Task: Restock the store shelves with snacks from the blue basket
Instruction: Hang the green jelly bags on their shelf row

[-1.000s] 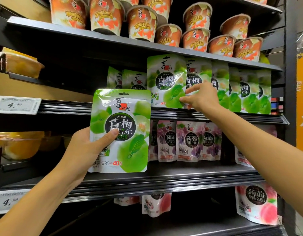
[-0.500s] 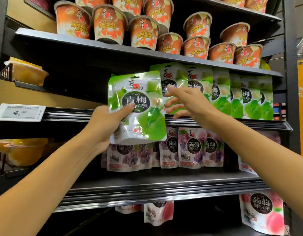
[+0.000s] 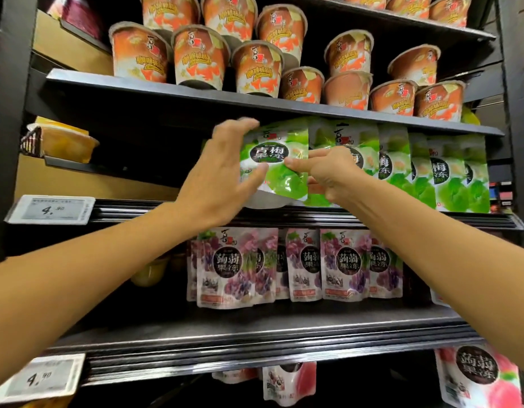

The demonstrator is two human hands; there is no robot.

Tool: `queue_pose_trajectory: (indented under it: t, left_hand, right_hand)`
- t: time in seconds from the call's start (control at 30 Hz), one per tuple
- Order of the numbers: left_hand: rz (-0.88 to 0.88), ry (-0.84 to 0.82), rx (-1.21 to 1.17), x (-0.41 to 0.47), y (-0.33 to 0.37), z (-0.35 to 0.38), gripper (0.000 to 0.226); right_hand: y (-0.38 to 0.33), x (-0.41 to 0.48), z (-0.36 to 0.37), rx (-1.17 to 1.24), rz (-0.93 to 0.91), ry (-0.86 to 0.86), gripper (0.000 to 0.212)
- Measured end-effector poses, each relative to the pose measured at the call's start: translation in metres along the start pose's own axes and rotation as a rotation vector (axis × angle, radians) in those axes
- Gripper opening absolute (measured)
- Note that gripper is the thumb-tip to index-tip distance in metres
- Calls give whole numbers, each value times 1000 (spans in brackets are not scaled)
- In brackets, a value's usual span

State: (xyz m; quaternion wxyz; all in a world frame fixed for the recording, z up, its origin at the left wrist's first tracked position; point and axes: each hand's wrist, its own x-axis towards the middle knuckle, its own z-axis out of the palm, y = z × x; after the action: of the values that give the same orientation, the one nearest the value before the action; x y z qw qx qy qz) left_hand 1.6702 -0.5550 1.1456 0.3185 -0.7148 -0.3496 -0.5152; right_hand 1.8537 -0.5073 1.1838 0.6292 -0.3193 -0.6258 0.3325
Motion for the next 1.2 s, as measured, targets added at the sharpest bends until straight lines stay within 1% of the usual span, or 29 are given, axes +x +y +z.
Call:
queue_pose_trajectory:
  t: [0.03,0.07,0.13,0.2,0.27,0.37,0.47,0.53,0.6,0.67,0.8,0.93,1.1,1.2]
  left_hand:
    - [95,-55,90,-5,-1,1,52]
    - [120,-105,175,-10,-2,3,48]
    - [61,-157,287,-19,-2,10,42]
    - [12,-165,333,-27,-5,18,38]
    - [1,-179,333,-34,-9,25,38]
    - [-1,-223,348,-43,-10,32,41]
    - [2,-213,472,-51,-8,35,46]
    - [-1,-207,520,-52,-6,35,52]
    - [-14,-206,530,-51,-4,36,53]
    - [-32,-213,530,-51,-2,38,53]
    - [-55,-200,522,-50,3,40,60]
    - [-83,-181,522,-48,7,41,58]
    - [-75,-201,538,-49,10,42,61]
    - [-90,-189,508,-50,12,43,52]
  right_hand:
    - [0,3,3,-10,1,17,47]
    - [0,5,7,-18,1,32,46]
    - [0,10,14,-30,-20,61,43]
    - [2,13,19,-90,-89,112,32]
    - [6,14,22,-154,-136,142,30]
    - [16,13,24,-209,-145,129,30]
    - [20,11,17,-272,-168,106,15]
    - [19,10,7,-353,-190,105,12]
    - [19,7,-2,-442,-207,91,16]
    - [20,3,-8,-522,-195,87,7]
    - [25,0,-11,-645,-215,124,10]
    - [28,1,-14,-585,-230,179,21]
    - [33,-1,-19,-570,-256,203,17]
    - [34,-4,-23,-531,-247,168,14]
